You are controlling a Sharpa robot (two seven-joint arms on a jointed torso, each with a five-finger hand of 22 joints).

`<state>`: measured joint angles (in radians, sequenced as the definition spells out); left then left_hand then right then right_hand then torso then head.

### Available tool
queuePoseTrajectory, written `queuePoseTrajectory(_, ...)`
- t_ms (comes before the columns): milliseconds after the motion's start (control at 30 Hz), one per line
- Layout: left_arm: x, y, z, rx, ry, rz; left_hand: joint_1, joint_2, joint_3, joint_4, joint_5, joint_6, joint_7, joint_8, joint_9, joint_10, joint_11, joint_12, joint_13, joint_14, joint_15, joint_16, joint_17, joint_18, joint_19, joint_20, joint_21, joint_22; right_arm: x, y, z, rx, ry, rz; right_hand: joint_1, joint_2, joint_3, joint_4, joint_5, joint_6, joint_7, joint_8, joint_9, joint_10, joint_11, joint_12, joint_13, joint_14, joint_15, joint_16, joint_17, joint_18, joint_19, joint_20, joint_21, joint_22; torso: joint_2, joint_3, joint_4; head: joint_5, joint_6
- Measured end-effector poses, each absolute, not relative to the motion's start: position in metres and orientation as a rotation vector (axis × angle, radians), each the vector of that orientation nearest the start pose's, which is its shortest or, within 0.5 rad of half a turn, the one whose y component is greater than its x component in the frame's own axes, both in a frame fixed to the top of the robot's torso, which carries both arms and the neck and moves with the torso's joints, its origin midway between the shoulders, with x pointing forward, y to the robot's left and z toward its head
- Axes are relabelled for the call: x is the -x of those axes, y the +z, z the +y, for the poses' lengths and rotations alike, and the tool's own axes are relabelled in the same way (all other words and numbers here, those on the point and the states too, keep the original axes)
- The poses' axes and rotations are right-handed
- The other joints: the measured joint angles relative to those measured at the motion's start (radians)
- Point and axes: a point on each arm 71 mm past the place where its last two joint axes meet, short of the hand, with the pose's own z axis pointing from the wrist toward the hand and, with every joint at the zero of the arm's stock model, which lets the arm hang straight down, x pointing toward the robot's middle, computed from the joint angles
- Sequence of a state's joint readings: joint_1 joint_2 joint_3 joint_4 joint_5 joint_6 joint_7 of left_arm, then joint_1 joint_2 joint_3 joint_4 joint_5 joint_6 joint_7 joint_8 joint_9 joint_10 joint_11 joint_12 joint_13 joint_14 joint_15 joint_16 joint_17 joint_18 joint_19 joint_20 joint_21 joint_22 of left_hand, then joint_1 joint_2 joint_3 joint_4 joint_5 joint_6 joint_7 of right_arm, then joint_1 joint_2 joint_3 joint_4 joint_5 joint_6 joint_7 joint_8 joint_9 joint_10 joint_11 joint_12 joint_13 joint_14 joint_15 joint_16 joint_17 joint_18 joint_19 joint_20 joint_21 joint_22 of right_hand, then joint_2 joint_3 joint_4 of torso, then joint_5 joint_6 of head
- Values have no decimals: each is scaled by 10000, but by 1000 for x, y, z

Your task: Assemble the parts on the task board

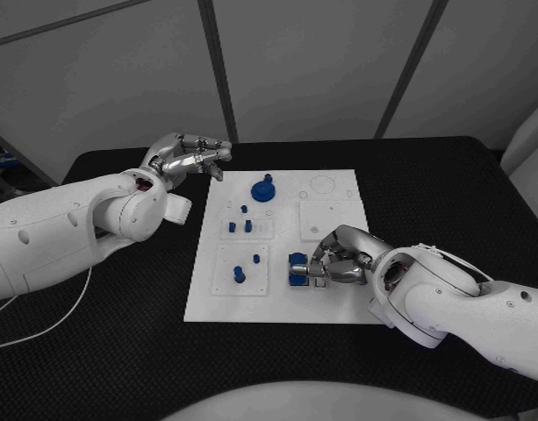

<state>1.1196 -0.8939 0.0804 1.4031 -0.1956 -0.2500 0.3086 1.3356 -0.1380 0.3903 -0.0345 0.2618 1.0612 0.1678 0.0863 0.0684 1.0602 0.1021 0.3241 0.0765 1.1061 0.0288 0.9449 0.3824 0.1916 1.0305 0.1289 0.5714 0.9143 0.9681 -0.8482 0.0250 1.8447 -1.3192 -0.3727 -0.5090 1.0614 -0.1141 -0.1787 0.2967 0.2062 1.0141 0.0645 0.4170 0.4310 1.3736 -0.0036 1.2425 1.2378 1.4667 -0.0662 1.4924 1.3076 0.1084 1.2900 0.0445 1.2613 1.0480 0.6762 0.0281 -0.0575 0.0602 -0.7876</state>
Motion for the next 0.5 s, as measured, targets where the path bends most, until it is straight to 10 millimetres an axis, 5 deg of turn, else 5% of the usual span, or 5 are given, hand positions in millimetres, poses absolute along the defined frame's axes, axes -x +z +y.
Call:
queuePoseTrajectory(133,-508,-184,271,10336,-13858,14328,0,0,0,0,0,0,0,0,0,0,0,0,0,0,0,0,0,0,0,0,0,0,-385,-237,-137,-2284,7170,19671,-34,60,110,-39,0,46,-46,42,29,25,-25,0,28,0,0,0,0,0,0,0,0,25,0,1,0,-3,14)
queuePoseTrajectory(300,-508,-185,271,10338,-13856,14330,0,0,0,0,0,0,0,38,0,-40,41,39,0,0,0,0,-15,0,0,0,-78,-18,-385,-237,-139,-2208,7156,19637,1314,380,489,-333,110,113,-112,121,118,110,-109,108,171,2,-75,0,-1,0,57,-56,70,160,0,0,0,-19,27)
queuePoseTrajectory(500,-508,-185,271,10340,-13859,14337,0,0,0,0,0,0,0,38,0,-41,41,39,0,0,0,0,-15,0,0,0,-78,-17,-385,-236,-138,-2085,7171,19606,1678,461,478,-456,121,136,-135,121,145,146,-145,108,222,2,-75,40,-1,1,94,-93,109,240,6,-4,1,-25,22)
